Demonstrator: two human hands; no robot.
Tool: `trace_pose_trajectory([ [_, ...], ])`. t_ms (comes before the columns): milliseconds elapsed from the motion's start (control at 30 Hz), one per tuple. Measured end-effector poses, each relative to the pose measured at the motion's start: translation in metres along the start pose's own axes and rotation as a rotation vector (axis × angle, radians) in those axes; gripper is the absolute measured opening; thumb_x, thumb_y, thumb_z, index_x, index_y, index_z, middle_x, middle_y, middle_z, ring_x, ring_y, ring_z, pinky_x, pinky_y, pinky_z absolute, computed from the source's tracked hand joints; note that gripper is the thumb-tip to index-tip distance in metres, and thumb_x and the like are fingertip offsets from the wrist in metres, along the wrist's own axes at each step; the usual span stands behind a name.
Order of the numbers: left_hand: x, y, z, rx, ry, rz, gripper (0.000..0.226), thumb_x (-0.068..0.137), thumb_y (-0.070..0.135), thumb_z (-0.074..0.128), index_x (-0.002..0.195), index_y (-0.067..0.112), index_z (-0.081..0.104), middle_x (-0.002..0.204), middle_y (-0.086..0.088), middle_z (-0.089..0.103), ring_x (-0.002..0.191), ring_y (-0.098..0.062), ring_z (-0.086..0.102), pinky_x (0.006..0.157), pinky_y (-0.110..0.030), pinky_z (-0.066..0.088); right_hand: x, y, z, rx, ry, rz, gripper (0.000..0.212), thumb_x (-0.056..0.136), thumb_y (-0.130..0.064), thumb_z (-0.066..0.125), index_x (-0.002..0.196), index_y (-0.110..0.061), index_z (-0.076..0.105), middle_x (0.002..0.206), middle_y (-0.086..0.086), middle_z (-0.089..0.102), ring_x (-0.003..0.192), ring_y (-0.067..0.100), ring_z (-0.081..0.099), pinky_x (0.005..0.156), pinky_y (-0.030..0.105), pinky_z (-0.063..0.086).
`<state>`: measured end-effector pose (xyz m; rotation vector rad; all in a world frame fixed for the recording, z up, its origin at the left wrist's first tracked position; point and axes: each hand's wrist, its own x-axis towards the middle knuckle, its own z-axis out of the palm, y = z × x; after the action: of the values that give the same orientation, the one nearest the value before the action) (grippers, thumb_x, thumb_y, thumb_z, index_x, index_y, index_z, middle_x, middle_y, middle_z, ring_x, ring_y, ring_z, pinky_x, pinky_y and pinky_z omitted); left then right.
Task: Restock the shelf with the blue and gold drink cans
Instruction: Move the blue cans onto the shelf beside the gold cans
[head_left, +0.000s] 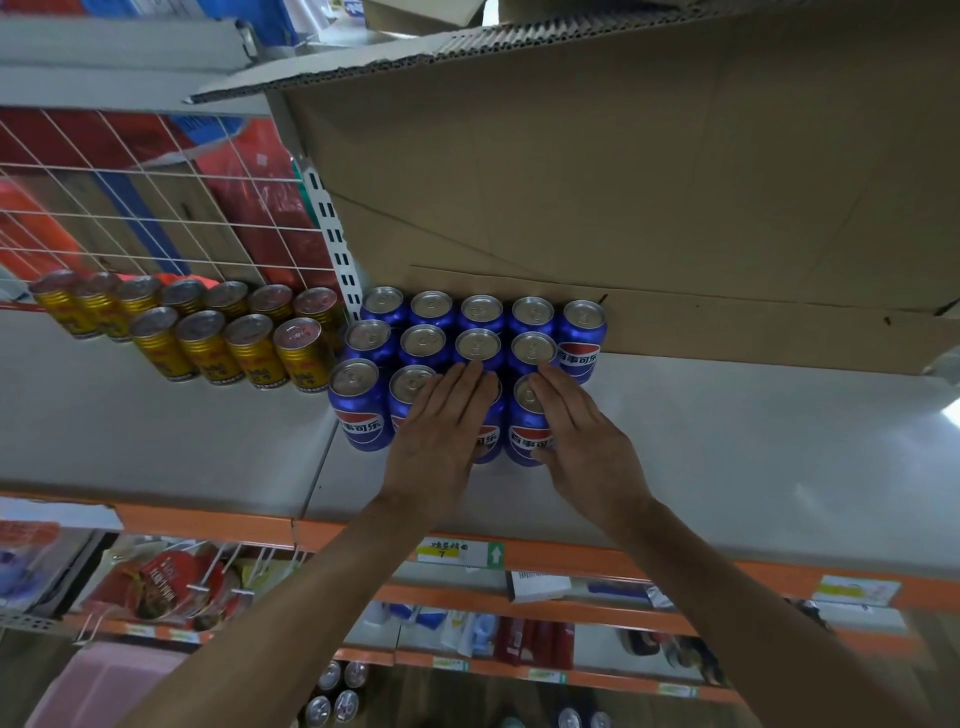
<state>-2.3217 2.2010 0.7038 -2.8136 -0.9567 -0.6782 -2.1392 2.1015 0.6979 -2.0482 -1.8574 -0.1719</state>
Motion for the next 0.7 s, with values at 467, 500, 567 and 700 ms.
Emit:
trace_pose_trajectory([
  [467, 0.000, 0.005, -0.005, -0.011, -0.044, -0.038, 0.093, 0.069, 0.012, 0.089, 0.150, 0.010, 0.043, 0.154, -0.011, 0.045, 0.146, -0.027, 0.038, 0.121, -0.043, 0.029, 0.000, -0.004, -0.004, -0.058, -0.037, 0.013, 0.103, 0.070, -0.023, 0.090, 0.155, -0.013, 0.031, 0.159, 0.008, 0.037, 0.141, 0.023, 0.044, 0.105, 0.038, 0.050],
  [500, -0.001, 0.006, -0.007, -0.020, -0.049, -0.036, 0.094, 0.069, 0.013, 0.090, 0.150, 0.010, 0.042, 0.155, -0.012, 0.045, 0.146, -0.027, 0.037, 0.121, -0.044, 0.028, 0.000, -0.006, -0.005, -0.062, -0.036, 0.015, 0.103, 0.070, -0.023, 0.090, 0.154, -0.012, 0.033, 0.158, 0.009, 0.038, 0.141, 0.024, 0.045, 0.105, 0.038, 0.049],
  [567, -0.002, 0.005, -0.010, -0.035, -0.053, -0.026, 0.095, 0.070, 0.017, 0.089, 0.151, 0.010, 0.040, 0.156, -0.012, 0.042, 0.148, -0.027, 0.035, 0.122, -0.045, 0.029, -0.001, -0.008, -0.007, -0.071, -0.031, 0.012, 0.103, 0.068, -0.024, 0.091, 0.153, -0.010, 0.035, 0.157, 0.011, 0.040, 0.141, 0.026, 0.045, 0.107, 0.039, 0.047],
  [700, -0.009, 0.005, -0.018, -0.055, -0.055, -0.043, 0.093, 0.078, 0.022, 0.084, 0.155, 0.007, 0.034, 0.161, -0.013, 0.033, 0.151, -0.027, 0.028, 0.122, -0.047, 0.028, -0.001, -0.010, -0.013, -0.104, -0.026, 0.009, 0.103, 0.071, -0.027, 0.089, 0.155, -0.008, 0.031, 0.160, 0.011, 0.036, 0.145, 0.026, 0.039, 0.114, 0.040, 0.040],
])
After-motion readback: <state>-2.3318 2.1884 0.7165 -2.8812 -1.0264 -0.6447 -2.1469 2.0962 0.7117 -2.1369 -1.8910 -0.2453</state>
